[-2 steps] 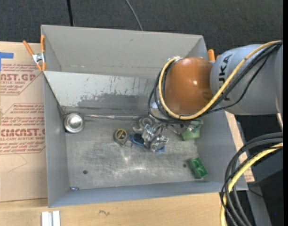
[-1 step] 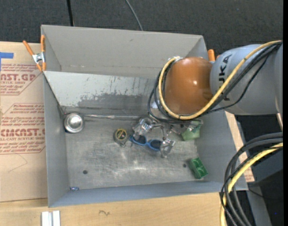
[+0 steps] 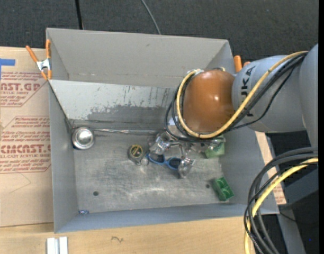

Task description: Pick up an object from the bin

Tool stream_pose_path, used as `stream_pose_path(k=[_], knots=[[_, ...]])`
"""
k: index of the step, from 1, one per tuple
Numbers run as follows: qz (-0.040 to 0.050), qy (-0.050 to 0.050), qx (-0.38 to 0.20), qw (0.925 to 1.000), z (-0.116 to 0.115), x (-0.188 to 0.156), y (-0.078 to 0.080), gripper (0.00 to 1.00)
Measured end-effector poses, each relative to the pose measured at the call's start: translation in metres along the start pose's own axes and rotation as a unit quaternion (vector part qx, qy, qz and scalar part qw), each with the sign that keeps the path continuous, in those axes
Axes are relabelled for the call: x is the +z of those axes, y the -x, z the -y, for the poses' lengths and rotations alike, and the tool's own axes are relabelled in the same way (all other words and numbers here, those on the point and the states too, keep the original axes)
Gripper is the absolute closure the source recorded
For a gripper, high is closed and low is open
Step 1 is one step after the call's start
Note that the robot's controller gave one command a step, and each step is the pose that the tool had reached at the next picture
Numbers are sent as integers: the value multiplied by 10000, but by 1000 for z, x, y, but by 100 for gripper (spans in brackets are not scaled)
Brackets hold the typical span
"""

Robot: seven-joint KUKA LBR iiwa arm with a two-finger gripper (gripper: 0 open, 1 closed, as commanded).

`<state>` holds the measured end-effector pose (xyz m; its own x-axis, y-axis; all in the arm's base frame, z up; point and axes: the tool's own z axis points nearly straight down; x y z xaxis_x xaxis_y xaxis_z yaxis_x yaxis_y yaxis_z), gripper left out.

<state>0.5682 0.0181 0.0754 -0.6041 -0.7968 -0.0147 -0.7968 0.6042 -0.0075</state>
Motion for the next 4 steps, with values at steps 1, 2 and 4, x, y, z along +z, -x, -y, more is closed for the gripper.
stream_pose_path(k=[1,2,4], knots=[[-50,6,0,10000,1,-1,-3,100],[-45,13,1,10000,0,2,-3,0],[-49,7,-906,9959,-21,2,67,0]])
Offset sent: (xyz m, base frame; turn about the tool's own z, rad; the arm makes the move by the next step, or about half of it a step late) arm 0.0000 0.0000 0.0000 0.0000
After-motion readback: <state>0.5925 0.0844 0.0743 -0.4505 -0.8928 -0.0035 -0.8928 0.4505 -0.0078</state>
